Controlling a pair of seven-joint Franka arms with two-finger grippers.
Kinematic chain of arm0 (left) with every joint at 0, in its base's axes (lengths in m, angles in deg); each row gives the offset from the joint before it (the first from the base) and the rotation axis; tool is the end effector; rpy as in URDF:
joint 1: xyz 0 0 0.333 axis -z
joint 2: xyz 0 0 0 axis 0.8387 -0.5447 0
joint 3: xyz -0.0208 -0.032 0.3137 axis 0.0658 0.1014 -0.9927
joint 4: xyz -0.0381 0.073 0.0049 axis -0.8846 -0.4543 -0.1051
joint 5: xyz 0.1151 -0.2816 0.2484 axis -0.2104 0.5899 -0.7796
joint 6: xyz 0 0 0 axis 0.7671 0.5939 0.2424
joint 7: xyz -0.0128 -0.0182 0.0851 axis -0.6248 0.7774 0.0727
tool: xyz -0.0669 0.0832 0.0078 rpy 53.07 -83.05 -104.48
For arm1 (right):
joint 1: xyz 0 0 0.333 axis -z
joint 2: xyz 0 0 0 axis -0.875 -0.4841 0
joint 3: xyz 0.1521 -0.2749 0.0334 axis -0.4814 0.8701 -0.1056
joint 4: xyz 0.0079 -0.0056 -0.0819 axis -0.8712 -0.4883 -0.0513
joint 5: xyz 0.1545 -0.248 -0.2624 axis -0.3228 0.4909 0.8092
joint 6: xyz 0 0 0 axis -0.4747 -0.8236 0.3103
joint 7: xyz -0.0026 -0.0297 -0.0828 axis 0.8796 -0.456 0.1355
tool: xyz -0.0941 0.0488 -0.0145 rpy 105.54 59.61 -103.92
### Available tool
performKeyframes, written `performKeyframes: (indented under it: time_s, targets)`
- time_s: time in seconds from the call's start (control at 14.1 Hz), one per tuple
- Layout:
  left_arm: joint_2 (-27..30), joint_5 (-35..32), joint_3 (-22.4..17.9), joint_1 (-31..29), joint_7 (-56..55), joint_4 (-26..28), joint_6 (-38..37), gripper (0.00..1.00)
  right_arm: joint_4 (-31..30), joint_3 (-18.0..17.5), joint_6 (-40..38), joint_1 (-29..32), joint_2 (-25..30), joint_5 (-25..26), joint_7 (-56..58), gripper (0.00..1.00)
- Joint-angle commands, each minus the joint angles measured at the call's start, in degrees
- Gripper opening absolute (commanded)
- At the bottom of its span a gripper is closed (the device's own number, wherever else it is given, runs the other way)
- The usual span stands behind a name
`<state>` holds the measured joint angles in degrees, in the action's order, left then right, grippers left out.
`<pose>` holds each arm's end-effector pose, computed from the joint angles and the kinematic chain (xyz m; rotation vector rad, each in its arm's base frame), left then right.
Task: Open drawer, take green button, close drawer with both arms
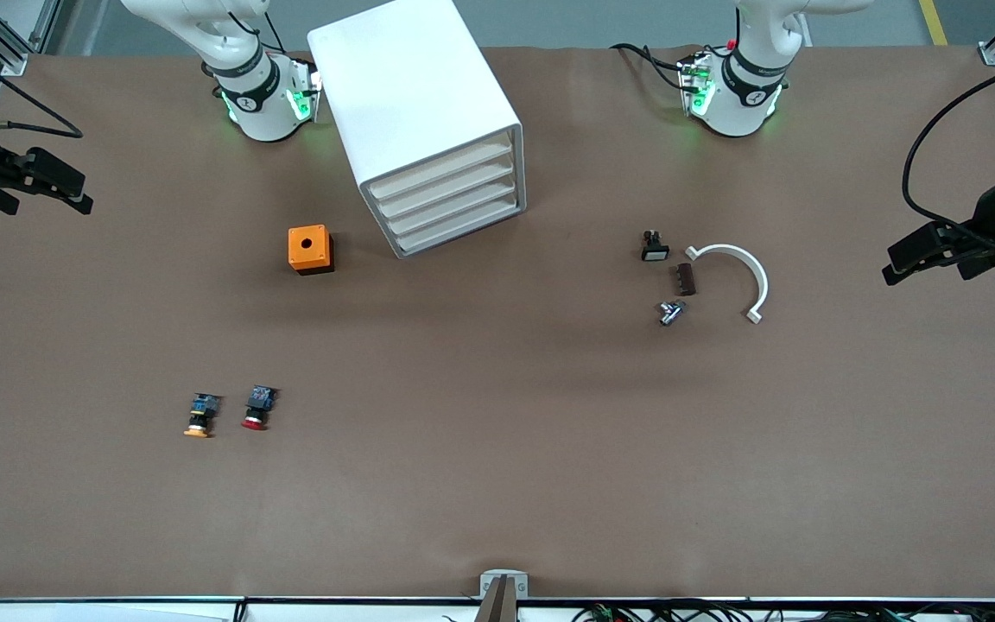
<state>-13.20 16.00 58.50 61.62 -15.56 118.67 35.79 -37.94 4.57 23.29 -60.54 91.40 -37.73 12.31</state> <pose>0.5939 -0.0348 0.6194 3.0861 0.1179 0.0895 0.5117 -0.0183 0.6268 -3.1226 0.0277 0.0223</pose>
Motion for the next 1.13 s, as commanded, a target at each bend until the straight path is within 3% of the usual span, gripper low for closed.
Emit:
performKeyframes:
  time_s: [0.0, 0.85, 1.06]
  targets:
    - [0.1, -0.6, 0.2, -0.1, -0.7, -0.9, -0.7, 0.99, 0.3, -0.5, -0.9, 0.9, 0.8, -0.4, 0.7, 1.0]
    - [-0.2, -0.2, 0.3, -0.4, -1.9, -0.2, -2.0, 0.99, 0.3, 0.1, -1.4, 1.1, 0.9, -0.4, 0.1, 1.0]
    - [-3.5, -0.5, 0.2, 0.6, -2.0, -0.4, -2.9, 0.99, 0.3, 0.0, -1.7, 1.0, 0.9, -0.5, 0.0, 1.0]
